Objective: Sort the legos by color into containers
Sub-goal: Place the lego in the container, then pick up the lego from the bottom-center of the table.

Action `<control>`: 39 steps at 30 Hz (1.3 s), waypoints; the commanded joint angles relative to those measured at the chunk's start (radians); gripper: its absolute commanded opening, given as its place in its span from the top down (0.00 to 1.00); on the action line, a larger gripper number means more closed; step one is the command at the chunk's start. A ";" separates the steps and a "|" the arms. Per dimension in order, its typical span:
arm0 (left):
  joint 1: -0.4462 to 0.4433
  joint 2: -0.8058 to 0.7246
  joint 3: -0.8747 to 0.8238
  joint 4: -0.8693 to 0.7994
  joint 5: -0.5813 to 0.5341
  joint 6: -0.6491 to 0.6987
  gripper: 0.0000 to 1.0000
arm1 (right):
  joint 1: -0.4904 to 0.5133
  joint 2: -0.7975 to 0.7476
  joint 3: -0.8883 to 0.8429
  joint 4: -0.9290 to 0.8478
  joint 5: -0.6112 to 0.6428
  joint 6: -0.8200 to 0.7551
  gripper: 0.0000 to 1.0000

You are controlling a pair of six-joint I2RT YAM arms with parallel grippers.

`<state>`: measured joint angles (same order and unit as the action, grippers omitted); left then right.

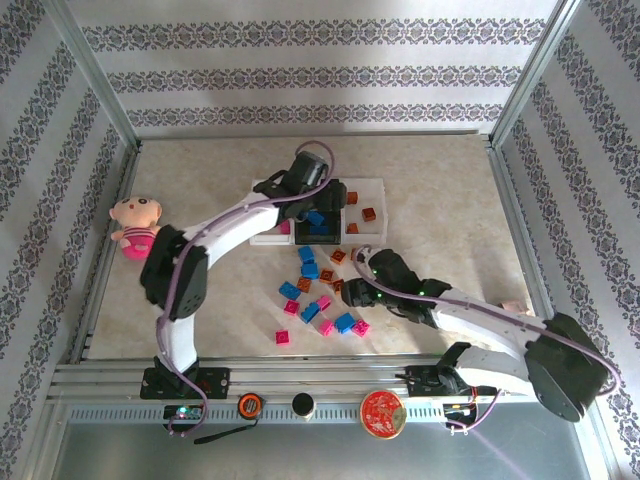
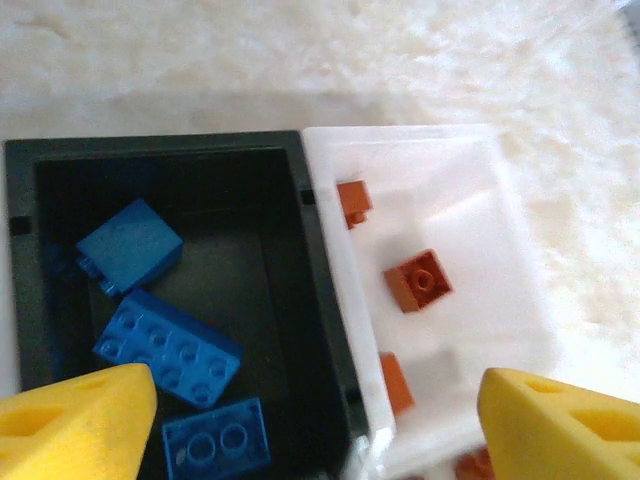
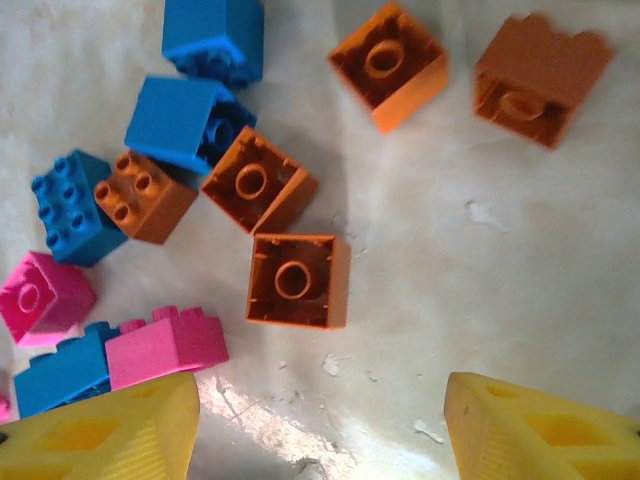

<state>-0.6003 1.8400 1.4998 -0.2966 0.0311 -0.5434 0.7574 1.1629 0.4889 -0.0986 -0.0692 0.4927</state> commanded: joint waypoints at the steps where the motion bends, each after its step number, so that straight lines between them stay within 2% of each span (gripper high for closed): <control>1: 0.007 -0.174 -0.133 0.127 0.033 -0.043 0.12 | 0.033 0.068 0.060 0.058 0.008 -0.005 0.34; 11: 0.007 -0.579 -0.635 0.271 -0.014 -0.085 0.06 | 0.057 0.260 0.147 0.061 0.054 -0.037 0.40; 22: 0.007 -0.771 -0.877 0.262 -0.011 -0.155 0.03 | 0.059 0.402 0.220 0.026 0.112 -0.065 0.45; 25: 0.006 -0.799 -0.902 0.251 -0.010 -0.158 0.03 | 0.059 0.427 0.235 0.027 0.115 -0.066 0.51; 31: 0.006 -0.845 -0.931 0.199 -0.019 -0.155 0.00 | 0.053 0.374 0.190 0.035 0.122 -0.052 0.63; 39: 0.007 -0.882 -0.976 0.180 -0.022 -0.148 0.00 | -0.016 0.116 0.099 -0.034 0.105 -0.043 0.68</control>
<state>-0.5999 0.9710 0.5377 -0.0841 0.0223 -0.6891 0.7780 1.3758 0.6052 -0.0948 0.0292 0.4427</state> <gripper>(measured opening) 0.996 0.333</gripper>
